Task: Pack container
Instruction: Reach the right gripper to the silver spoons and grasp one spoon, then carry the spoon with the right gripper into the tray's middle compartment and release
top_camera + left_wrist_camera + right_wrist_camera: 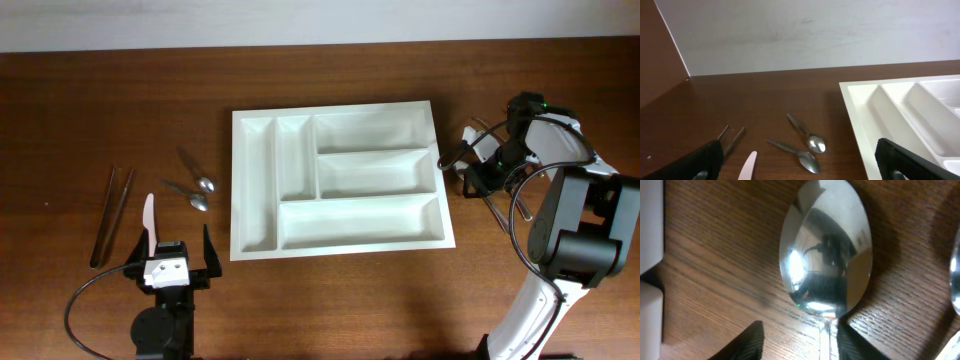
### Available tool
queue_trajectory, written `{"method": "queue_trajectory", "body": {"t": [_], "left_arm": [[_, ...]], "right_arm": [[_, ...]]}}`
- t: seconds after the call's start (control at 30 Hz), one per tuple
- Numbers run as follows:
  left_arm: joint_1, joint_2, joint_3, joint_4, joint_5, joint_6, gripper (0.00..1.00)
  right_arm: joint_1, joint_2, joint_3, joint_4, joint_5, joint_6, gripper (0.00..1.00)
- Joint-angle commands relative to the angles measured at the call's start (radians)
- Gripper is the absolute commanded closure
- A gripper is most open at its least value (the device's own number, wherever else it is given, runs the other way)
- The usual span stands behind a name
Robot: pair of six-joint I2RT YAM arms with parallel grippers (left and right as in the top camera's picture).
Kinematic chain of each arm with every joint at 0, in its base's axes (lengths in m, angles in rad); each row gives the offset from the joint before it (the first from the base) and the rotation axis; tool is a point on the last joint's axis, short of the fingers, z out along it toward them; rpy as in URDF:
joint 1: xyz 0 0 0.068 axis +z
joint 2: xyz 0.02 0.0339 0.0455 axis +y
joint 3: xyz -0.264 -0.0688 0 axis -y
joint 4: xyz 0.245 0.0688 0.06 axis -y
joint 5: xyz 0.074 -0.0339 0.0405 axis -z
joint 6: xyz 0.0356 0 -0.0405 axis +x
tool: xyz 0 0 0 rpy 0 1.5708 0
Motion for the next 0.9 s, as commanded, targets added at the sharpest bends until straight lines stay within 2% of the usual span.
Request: {"method": "queue_trajectory", "body": {"t": [0.0,0.4,0.6,0.7,0.87], "left_arm": [[0.004,-0.008,-0.003,-0.001,0.004,0.01,0.01],[0.004,-0.008,-0.003,-0.001,0.004,0.01,0.01],[0.004,-0.008,-0.003,-0.001,0.003,0.01,0.01],[0.004,-0.008,-0.003,-0.001,0.004,0.01,0.01],[0.004,-0.008,-0.003,-0.001,0.003,0.01,0.01]], "right_arm": [[0.0,0.016,-0.01,0.001,0.005,-0.009,0.57],[-0.001,0.016,-0.06,0.05,0.028,-0.009,0.57],[-0.001,0.016,-0.06,0.058,0.028,0.0,0.85],[-0.001,0.014,-0.03,0.047,0.028,0.034,0.96],[0.0,0.014,0.106,-0.028,0.028,0.066,0.96]]}}
